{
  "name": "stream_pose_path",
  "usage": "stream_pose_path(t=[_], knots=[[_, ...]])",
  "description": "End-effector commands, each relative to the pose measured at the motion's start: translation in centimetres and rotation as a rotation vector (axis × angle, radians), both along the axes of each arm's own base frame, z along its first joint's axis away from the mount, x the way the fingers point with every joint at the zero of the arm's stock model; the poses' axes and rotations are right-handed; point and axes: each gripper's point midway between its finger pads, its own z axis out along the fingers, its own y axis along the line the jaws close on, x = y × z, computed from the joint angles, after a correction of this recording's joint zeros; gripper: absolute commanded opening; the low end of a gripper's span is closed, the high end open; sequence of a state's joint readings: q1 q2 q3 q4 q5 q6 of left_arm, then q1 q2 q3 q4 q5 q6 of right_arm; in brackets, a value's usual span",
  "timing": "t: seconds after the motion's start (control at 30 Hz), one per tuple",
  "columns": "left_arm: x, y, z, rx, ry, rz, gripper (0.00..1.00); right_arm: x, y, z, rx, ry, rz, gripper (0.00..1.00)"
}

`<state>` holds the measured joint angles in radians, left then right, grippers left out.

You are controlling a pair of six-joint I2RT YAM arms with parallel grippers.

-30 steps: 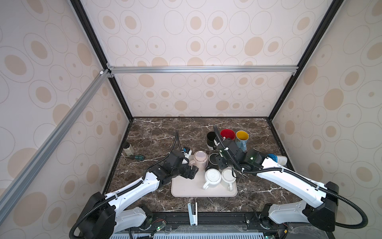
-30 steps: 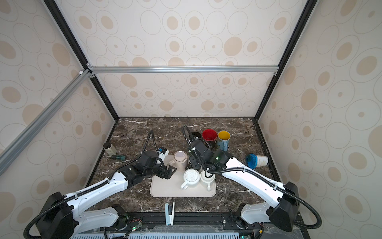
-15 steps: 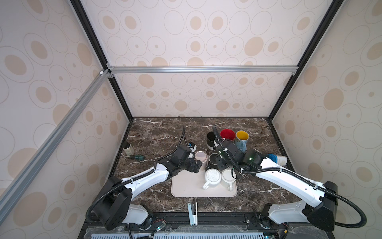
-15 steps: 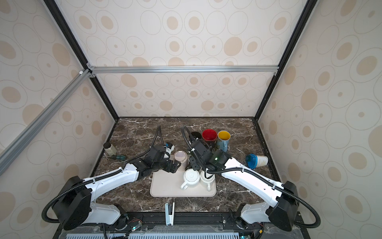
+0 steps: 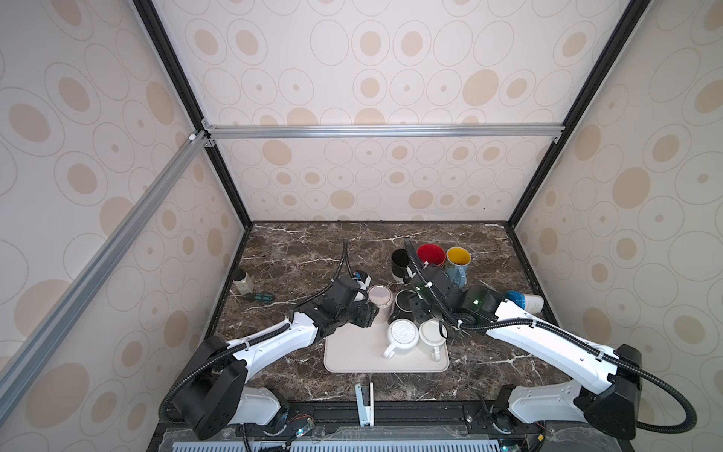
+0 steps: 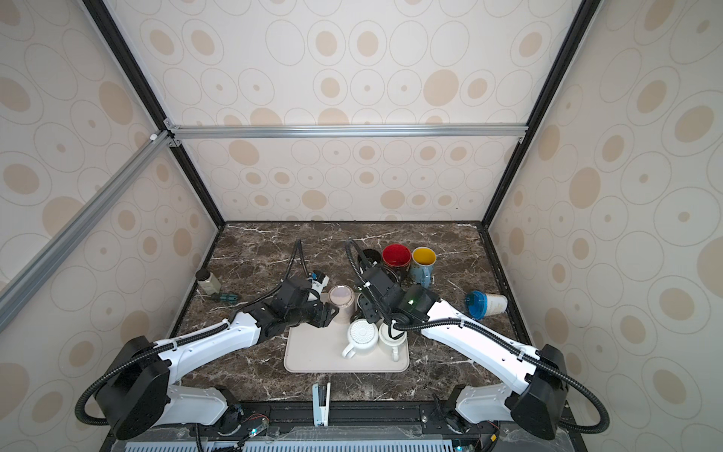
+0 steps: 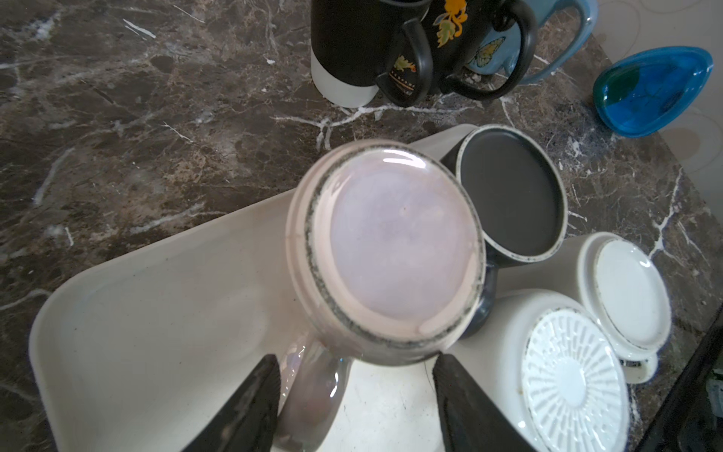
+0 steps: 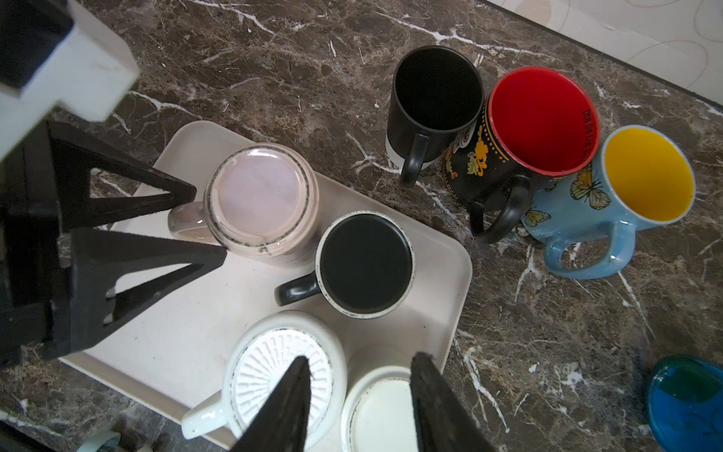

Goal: Turn the mug right side up
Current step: 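Lower the left gripper onto the upside-down pearly pink mug on the tray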

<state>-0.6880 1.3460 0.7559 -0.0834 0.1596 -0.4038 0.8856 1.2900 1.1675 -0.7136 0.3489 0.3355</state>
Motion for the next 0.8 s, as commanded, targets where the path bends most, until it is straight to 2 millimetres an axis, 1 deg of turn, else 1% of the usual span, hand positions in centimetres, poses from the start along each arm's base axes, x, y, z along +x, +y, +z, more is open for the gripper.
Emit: stream_pose_path(t=[0.0,0.23,0.33,0.43,0.57,0.67,0.77], knots=[[-0.9,-0.3,0.2,-0.017,0.009,-0.015,0.61,-0.1,-0.5,0.2,0.007,-0.012,-0.019,0.44],[-2.4,-1.4,-0.4,-0.026,0.031,-0.044,0.57,0.1,-0.6,0.2,0.017,-0.02,-0.037,0.44],[-2.7,-1.6,0.0,-0.022,0.034,-0.053,0.57,0.2,-0.6,0.4,0.02,-0.029,-0.041,0.44],[-2.0,-0.8,0.0,0.036,0.016,-0.014,0.63,0.4,-0.8,0.6,0.023,-0.044,-0.062,0.45],[-0.8,0.4,-0.4,0.148,-0.009,0.03,0.63,0.7,-1.0,0.9,0.043,-0.064,-0.096,0.46],[-0.2,0.6,-0.4,0.194,-0.024,0.034,0.63,0.8,-1.2,1.0,0.052,-0.067,-0.116,0.47],[0.0,0.4,-0.6,0.22,-0.021,0.013,0.66,0.9,-1.5,1.0,0.049,-0.068,-0.135,0.48]])
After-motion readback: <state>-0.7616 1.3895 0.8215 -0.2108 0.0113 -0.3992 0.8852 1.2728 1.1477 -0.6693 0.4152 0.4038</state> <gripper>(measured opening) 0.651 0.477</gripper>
